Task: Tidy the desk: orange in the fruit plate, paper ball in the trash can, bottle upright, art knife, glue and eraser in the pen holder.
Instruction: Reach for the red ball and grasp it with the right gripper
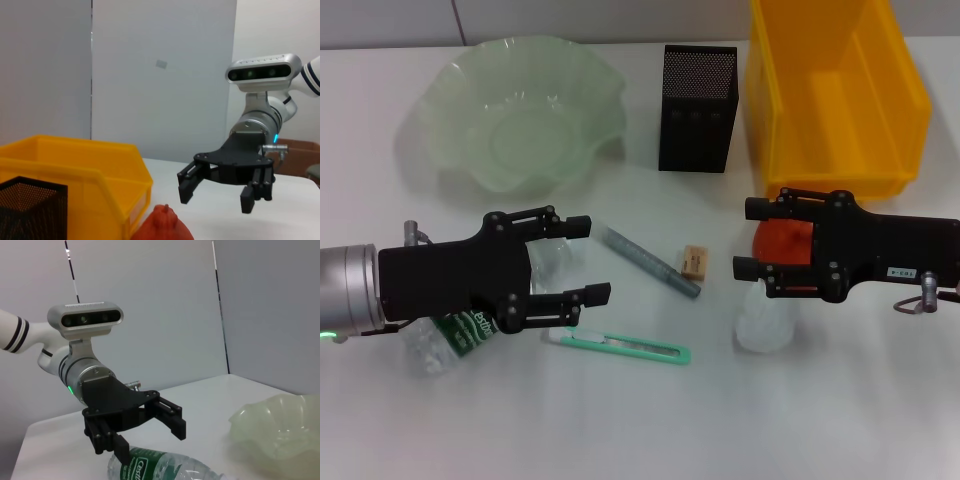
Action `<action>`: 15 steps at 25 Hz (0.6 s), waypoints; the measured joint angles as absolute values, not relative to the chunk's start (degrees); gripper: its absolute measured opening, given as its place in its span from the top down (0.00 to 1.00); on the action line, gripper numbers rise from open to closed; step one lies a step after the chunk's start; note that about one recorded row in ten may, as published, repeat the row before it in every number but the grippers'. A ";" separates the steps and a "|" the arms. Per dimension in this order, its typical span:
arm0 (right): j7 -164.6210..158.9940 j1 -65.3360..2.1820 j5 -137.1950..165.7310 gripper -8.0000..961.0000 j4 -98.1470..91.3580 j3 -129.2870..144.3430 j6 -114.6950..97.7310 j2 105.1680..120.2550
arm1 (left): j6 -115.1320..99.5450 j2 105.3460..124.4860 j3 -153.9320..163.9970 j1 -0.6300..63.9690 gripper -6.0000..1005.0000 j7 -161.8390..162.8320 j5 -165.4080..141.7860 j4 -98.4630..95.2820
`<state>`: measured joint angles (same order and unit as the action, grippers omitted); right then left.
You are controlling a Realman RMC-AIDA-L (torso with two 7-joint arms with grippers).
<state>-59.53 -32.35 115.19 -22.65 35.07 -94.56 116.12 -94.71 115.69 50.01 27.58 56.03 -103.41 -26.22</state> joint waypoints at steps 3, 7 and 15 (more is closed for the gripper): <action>-59.42 -32.34 115.21 0.20 -22.69 35.07 -94.53 116.10 | -94.76 115.70 50.01 27.59 0.24 56.11 -103.90 -26.44; -59.29 -32.34 115.30 0.20 -22.82 35.06 -94.48 116.10 | -94.76 115.72 50.01 27.60 0.24 56.09 -104.04 -26.46; -59.54 -32.02 115.42 0.21 -23.72 34.88 -95.08 116.10 | -94.76 115.82 50.01 27.60 0.25 55.78 -104.06 -26.46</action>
<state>-59.54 -32.02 115.42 -23.72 34.88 -95.08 116.10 -94.76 115.82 50.01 27.60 55.78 -104.06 -26.46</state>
